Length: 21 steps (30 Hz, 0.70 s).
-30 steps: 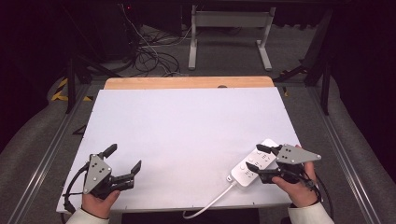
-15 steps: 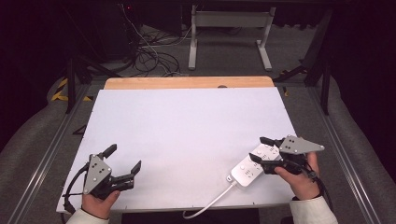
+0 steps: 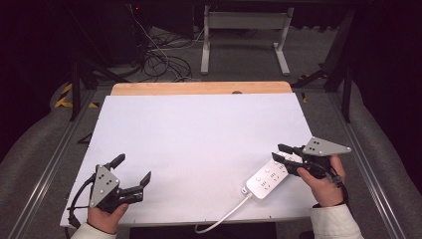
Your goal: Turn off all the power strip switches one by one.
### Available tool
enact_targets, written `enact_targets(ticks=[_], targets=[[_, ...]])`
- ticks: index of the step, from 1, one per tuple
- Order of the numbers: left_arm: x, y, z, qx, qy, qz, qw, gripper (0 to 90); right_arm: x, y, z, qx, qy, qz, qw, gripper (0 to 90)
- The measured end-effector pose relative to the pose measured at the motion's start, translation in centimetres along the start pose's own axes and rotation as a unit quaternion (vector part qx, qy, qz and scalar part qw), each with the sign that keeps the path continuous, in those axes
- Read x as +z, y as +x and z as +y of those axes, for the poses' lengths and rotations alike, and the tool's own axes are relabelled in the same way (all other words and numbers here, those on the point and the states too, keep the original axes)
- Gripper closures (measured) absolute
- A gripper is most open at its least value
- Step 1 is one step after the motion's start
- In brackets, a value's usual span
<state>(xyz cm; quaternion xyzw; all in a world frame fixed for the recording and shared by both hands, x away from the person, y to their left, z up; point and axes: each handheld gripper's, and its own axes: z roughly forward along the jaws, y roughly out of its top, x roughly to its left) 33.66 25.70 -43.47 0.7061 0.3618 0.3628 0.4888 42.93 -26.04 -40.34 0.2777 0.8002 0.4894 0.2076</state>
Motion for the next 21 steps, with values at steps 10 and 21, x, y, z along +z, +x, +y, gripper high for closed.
enact_targets(ticks=[10, 21], targets=[[0.0, 0.0, 0.0, -0.002, 0.0, 0.0, 1.0, 9.2, 0.3, -1.6, 0.1, 0.013, 0.038, -0.014, 0.9991, 82.8], [0.0, 0.0, 0.0, 0.0, 0.002, 0.001, 1.0, 9.2, 1.6, -3.0, -1.0, 0.019, 0.081, -0.036, 0.9959, 90.0]])
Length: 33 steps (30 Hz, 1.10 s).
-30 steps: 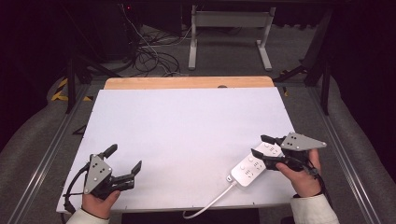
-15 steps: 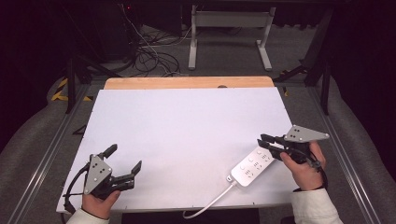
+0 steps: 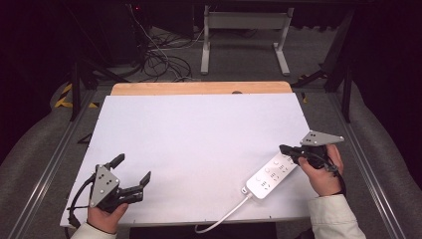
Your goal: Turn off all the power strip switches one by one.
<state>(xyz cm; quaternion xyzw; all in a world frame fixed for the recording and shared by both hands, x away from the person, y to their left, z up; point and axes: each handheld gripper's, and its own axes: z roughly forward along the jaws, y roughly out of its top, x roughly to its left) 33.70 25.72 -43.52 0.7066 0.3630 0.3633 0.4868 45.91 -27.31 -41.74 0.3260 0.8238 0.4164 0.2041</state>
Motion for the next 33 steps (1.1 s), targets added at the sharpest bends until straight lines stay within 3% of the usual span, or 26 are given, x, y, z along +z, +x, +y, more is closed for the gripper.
enact_targets(ticks=[10, 18, 22, 33], targets=[[0.0, 0.0, 0.0, 0.0, 0.001, 0.0, 1.0, 9.2, 1.4, -0.9, -0.8, 0.008, 0.05, -0.035, 0.9981, 90.0], [0.1, -0.1, 0.0, 0.0, 0.001, 0.0, 1.0, 9.2, 2.1, -1.4, -1.3, 0.018, 0.071, -0.037, 0.9966, 90.0], [0.1, -0.1, -0.1, 0.0, 0.002, 0.001, 1.0, 9.2, 2.5, -1.8, -1.7, 0.034, 0.094, -0.052, 0.9936, 90.0], [0.1, -0.1, -0.1, 0.001, 0.003, 0.001, 1.0, 9.2, 3.0, -2.0, -2.1, 0.043, 0.101, -0.046, 0.9929, 90.0]])
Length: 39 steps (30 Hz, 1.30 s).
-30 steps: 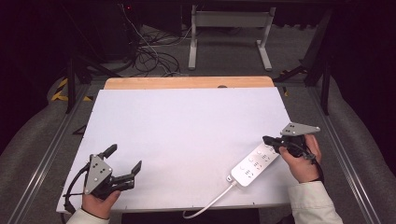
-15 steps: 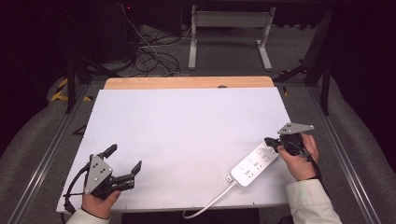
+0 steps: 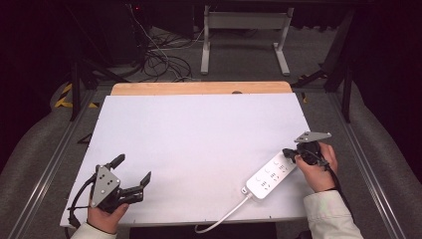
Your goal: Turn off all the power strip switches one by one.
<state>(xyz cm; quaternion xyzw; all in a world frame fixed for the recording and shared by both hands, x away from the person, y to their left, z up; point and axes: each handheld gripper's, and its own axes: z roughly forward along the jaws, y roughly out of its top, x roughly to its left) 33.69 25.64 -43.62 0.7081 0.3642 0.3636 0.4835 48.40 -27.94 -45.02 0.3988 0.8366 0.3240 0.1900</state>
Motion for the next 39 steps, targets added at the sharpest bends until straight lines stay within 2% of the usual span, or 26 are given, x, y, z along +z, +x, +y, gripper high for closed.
enact_targets(ticks=[11, 18, 35, 37, 39], targets=[[-0.04, 0.02, 0.01, -0.001, -0.001, 0.0, 1.0, 9.2, 0.3, -0.19, -0.26, 0.003, -0.001, 0.005, 1.0, 90.0], [-0.07, 0.05, 0.03, -0.001, -0.002, 0.001, 1.0, 9.2, 0.42, 0.18, -0.19, -0.003, -0.001, -0.007, 1.0, 90.0], [-0.15, 0.02, -0.02, -0.003, -0.002, 0.0, 1.0, 9.2, 0.74, 0.35, -0.04, -0.003, 0.005, -0.011, 0.9999, 90.0], [-0.23, 0.07, 0.0, -0.001, -0.003, 0.001, 1.0, 9.2, 0.82, 0.36, -0.01, 0.0, -0.002, -0.012, 0.9999, 90.0], [-0.21, 0.17, -0.02, -0.001, -0.004, 0.002, 1.0, 9.2, 0.17, 0.43, 0.14, -0.006, -0.039, -0.012, 0.9992, 90.0]])
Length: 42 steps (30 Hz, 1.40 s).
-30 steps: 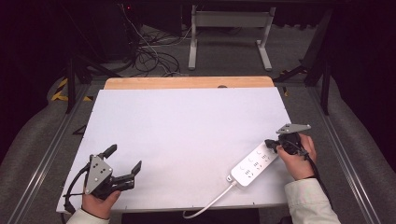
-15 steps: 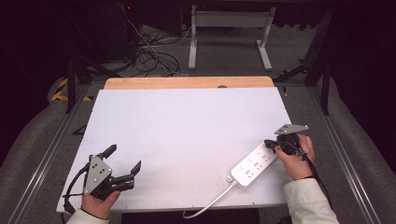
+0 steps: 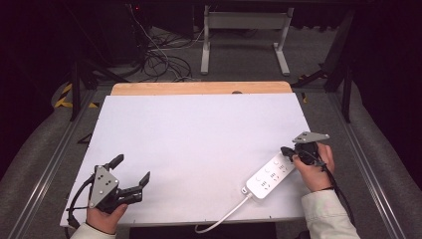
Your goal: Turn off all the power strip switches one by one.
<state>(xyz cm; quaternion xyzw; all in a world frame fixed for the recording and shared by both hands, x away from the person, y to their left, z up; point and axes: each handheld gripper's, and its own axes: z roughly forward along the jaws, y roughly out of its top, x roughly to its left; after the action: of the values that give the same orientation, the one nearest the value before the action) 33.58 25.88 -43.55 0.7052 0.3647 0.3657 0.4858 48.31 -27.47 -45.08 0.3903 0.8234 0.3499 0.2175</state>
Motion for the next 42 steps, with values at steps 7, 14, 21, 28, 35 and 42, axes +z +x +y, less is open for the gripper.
enact_targets(ticks=[7, 14, 21, 28, 35, 42], targets=[[0.2, 0.0, 0.0, 0.003, 0.001, 0.001, 1.0, 9.2, -3.0, 0.3, 0.8, 0.017, -0.081, 0.04, 0.9958, 90.0], [0.1, -0.1, 0.0, 0.0, 0.002, 0.0, 1.0, 9.2, -3.4, 0.6, 0.6, 0.012, -0.08, 0.048, 0.9956, 90.0], [0.1, -0.1, 0.0, 0.0, 0.002, -0.001, 1.0, 9.2, -3.6, 1.3, 1.1, -0.003, -0.075, 0.059, 0.9954, 90.0], [0.1, -0.1, -0.1, 0.0, 0.004, 0.001, 1.0, 9.2, -3.4, 2.8, 1.4, -0.025, -0.052, 0.085, 0.9947, 90.0], [0.1, -0.1, -0.1, 0.0, 0.004, 0.001, 1.0, 9.2, -2.2, 2.8, 1.0, -0.029, -0.013, 0.07, 0.9971, 90.0], [0.2, -0.1, -0.1, 0.0, 0.005, 0.003, 1.0, 9.2, -1.2, 2.3, 0.2, -0.024, 0.007, 0.07, 0.9973, 90.0]])
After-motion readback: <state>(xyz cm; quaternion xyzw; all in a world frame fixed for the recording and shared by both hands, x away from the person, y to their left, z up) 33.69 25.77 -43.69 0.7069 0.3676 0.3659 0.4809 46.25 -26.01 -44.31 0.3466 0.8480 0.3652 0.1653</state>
